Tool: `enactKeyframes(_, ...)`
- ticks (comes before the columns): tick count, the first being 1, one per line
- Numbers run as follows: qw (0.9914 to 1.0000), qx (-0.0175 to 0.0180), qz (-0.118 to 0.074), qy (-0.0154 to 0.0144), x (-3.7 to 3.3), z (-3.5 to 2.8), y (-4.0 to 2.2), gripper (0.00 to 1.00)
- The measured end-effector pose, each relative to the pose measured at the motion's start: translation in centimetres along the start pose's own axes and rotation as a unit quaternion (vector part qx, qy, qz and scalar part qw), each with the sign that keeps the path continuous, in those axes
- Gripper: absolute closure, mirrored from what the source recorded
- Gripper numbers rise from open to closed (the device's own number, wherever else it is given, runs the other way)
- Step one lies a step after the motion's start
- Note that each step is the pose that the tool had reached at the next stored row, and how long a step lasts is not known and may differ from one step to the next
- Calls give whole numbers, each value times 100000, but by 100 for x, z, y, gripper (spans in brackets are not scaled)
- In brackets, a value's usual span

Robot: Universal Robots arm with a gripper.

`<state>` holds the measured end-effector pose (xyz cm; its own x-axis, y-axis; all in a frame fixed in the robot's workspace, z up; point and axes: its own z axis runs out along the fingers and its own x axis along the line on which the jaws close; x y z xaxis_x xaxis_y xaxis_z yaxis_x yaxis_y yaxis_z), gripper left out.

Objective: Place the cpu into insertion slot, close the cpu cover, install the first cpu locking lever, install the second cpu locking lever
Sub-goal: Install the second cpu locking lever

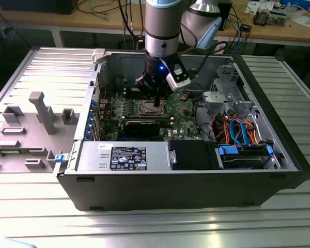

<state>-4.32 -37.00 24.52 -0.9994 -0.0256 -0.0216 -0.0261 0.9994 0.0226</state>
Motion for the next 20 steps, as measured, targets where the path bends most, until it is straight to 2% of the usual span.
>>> enactKeyframes(2, 99999, -10, 25, 416, 12, 2, -6, 89)
enactKeyframes(3, 99999, -2, 21, 534, 30, 2, -11, 89)
enactKeyframes(9, 99998, -242, 30, 538, 105, 12, -103, 89)
enactKeyframes(20, 99998, -451, 22, 535, 110, 13, -106, 89)
